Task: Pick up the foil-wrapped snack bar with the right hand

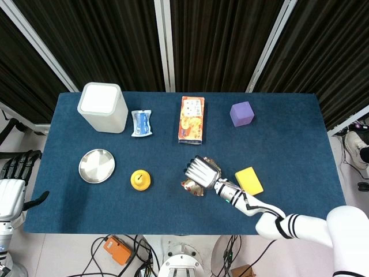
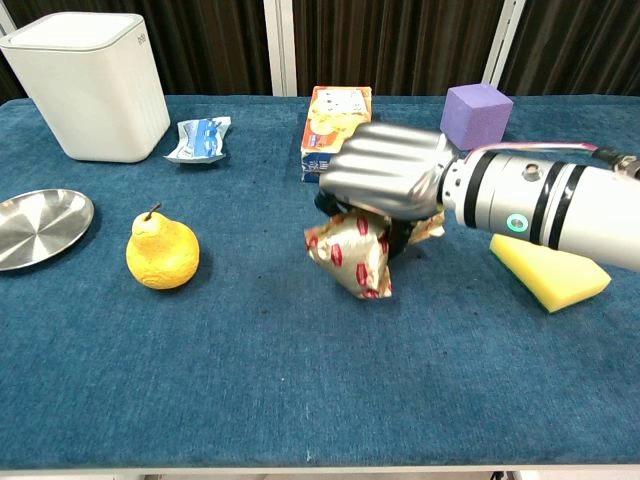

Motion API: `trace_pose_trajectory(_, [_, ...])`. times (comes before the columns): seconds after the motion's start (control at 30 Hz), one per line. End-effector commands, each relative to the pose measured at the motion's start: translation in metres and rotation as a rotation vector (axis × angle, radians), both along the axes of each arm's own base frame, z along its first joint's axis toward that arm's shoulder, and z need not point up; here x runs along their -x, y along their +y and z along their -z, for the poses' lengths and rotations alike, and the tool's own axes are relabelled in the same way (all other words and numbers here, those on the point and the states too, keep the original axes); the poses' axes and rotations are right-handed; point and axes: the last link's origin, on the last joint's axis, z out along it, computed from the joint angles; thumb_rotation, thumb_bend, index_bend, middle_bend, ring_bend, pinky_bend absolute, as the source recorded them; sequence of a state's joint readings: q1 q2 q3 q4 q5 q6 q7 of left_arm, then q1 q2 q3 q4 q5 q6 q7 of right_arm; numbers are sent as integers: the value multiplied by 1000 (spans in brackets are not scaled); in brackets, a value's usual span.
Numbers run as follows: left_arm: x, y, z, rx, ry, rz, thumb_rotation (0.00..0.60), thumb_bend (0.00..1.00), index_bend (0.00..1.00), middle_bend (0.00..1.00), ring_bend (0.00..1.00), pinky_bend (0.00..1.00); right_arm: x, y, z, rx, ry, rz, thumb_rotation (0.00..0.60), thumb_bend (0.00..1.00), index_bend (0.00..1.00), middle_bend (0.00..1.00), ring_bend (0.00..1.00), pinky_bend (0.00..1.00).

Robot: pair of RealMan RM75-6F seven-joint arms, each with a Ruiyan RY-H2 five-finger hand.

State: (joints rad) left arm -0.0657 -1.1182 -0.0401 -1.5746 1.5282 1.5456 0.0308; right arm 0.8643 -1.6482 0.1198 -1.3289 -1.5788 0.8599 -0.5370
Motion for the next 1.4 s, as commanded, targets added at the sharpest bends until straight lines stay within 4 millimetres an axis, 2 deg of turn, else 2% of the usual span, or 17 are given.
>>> trace_pose_trajectory(0.03, [0, -1, 1, 3, 1, 2, 600, 131, 0, 8, 0, 92, 6, -12, -20, 77, -89, 29, 600, 365, 826, 676, 657, 698])
trace_pose_trajectory(0.2, [-1, -2, 2, 11, 2, 8, 600, 131, 0, 8, 0, 92, 32, -38, -56, 195, -159, 184, 600, 365, 813, 677, 657, 699])
trace_pose_trajectory(0.33, [-2, 0, 3, 24, 3, 10, 600, 131, 0, 8, 0, 92, 66, -59, -75, 240, -158, 373, 600, 365, 789, 677, 657, 699])
trace_pose_trajectory(0.53, [-3, 0, 4, 30, 1, 21, 600, 131, 0, 7, 0, 92, 104, -66, -75, 191, -159, 585, 600, 365, 703, 676, 632, 700])
trace_pose_trajectory(0.63, [-3, 0, 4, 34, 1, 18, 600, 131, 0, 7, 0, 92, 113, -65, -69, 146, -166, 645, 600, 365, 555, 602, 564, 698])
trace_pose_trajectory(0.8, [-3, 1, 5, 42, 3, 15, 600, 131, 0, 7, 0, 92, 118, -64, -63, 109, -157, 669, 600, 365, 178, 364, 386, 684])
trace_pose_trajectory(0.9, [-3, 0, 4, 41, 3, 15, 600, 131, 0, 8, 0, 92, 121, -65, -64, 100, -130, 678, 600, 365, 23, 239, 259, 611])
trace_pose_trajectory(1.03, [-3, 1, 4, 39, 1, 13, 600, 131, 0, 8, 0, 92, 123, -65, -70, 90, -130, 690, 600, 364, 0, 102, 122, 496])
trace_pose_trajectory(1.2, [-2, 1, 4, 41, 1, 12, 600, 131, 0, 8, 0, 92, 125, -59, -80, 67, -137, 706, 600, 365, 0, 31, 52, 386])
trace_pose_trajectory(1.3, [-3, 0, 4, 41, 0, 12, 600, 131, 0, 8, 0, 92, 121, -46, -91, 52, -186, 689, 600, 351, 0, 25, 45, 367])
trace_pose_trajectory(1.4, [-3, -1, 2, 32, -3, 14, 600, 131, 0, 7, 0, 92, 117, -19, -114, 65, -284, 614, 600, 281, 0, 18, 37, 327])
